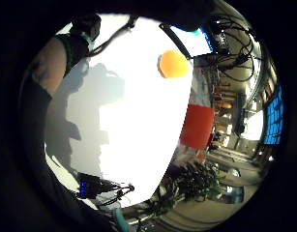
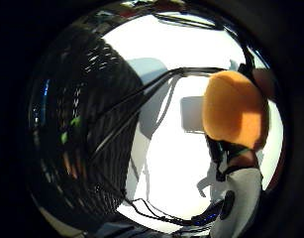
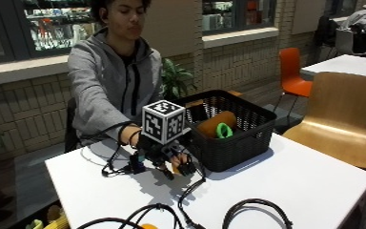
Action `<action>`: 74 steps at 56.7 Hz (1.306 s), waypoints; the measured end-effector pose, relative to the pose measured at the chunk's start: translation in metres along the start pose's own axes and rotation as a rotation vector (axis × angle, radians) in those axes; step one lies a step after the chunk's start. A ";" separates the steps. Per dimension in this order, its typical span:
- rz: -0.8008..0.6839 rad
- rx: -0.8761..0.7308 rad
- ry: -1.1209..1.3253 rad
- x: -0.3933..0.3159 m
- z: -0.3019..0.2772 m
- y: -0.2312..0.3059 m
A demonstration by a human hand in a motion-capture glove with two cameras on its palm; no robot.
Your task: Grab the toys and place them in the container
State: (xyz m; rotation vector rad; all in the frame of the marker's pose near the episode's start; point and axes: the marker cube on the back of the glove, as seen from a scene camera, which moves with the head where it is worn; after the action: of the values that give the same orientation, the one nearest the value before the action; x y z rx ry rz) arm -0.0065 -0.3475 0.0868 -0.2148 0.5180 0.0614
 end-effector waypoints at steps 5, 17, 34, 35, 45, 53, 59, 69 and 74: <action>-0.054 0.075 -0.040 -0.001 -0.019 0.011; -0.224 0.290 -0.171 -0.035 -0.101 0.039; -0.571 0.362 -0.059 -0.151 -0.138 0.101; -0.599 0.364 -0.046 -0.155 -0.137 0.102; -0.678 0.351 0.008 -0.175 -0.138 0.108; -0.699 0.294 0.053 -0.174 -0.140 0.108; -0.629 0.202 0.113 -0.166 -0.144 0.104; -0.562 0.185 0.074 -0.131 -0.159 0.100; -0.380 0.180 0.070 -0.096 -0.162 0.088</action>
State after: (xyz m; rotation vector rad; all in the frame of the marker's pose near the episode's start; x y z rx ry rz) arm -0.1785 -0.2981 -0.0195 -0.1367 0.5416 -0.3621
